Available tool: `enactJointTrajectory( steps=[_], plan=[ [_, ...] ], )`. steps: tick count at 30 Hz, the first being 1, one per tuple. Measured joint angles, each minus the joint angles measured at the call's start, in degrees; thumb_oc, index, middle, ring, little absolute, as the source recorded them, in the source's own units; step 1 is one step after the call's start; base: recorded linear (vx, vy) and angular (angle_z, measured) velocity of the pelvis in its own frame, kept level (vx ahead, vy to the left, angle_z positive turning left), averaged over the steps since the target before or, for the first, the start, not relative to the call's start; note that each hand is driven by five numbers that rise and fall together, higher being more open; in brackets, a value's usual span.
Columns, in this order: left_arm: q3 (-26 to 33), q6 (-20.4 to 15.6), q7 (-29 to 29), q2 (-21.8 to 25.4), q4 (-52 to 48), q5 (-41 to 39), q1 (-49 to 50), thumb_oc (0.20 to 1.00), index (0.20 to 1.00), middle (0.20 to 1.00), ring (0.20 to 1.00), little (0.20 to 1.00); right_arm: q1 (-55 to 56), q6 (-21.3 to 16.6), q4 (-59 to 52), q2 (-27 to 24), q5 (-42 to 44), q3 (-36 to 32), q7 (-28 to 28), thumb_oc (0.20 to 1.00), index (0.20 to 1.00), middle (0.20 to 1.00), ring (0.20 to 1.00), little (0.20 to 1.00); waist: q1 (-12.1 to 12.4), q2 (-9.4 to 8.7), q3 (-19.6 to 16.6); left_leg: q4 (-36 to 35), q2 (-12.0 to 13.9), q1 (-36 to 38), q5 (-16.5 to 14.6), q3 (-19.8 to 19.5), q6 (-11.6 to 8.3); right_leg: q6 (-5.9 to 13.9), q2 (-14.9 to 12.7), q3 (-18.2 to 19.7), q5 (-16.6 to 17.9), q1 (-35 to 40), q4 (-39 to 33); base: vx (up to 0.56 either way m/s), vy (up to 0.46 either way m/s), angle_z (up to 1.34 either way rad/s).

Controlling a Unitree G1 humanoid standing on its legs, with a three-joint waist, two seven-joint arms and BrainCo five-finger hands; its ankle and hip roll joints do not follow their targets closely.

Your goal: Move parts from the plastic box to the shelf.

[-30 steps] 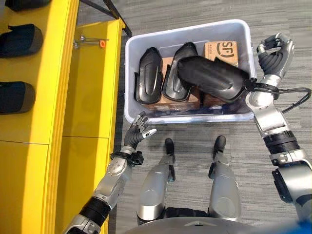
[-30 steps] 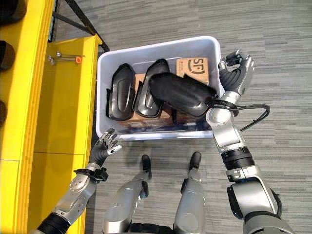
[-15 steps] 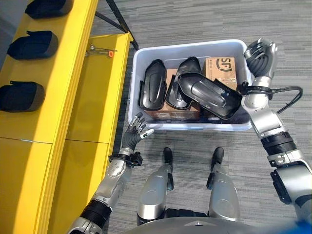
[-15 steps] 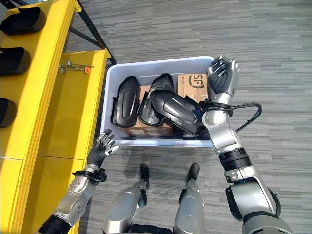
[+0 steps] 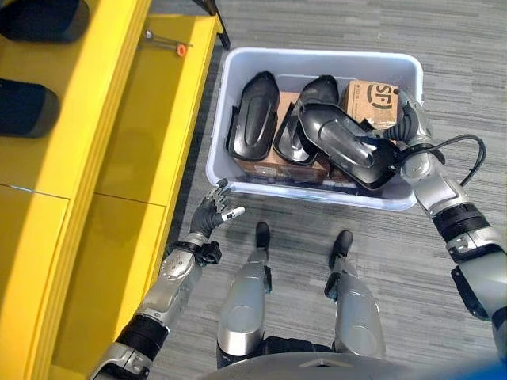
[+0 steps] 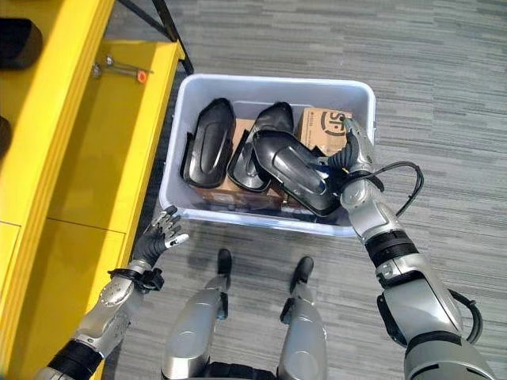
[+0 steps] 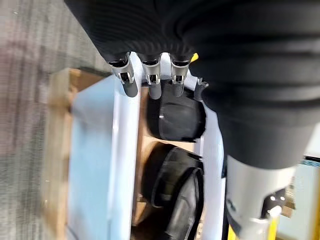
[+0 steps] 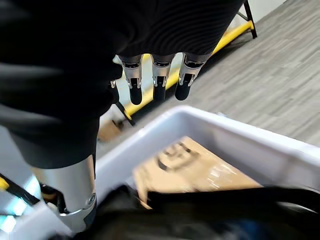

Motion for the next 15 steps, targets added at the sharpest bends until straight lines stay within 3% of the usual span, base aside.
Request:
enactJointTrajectory(
  steps=[7,15],
  plan=[
    [-0.2,0.2,-0.1,0.1,-0.1,-0.1,-1.1,1.000,1.000,1.000,1.000,1.000,-2.9,3.0,5.2,0.0,-0.4,0.9,-4.5,1.000,1.000,1.000,1.000,1.000,1.1,-0.09,0.7,0.1,0.4,-5.1,1.0,-0.5,-0.25,-0.95,0.5,0.0,-0.5,-5.7,1.6,-0.05,-0.018,0.00],
    [-1.4,0.3,0.2,0.4,-0.3,-0.1,-2.4,1.000,1.000,1.000,1.000,1.000,-5.4,3.9,4.9,0.0,-1.1,0.4,-5.7,1.000,1.000,1.000,1.000,1.000,1.0,0.16,1.0,0.9,0.5,-8.9,0.9,-0.6,-0.19,-1.69,0.3,-0.1,-1.2,-10.1,3.9,-0.05,0.014,0.00]
  ],
)
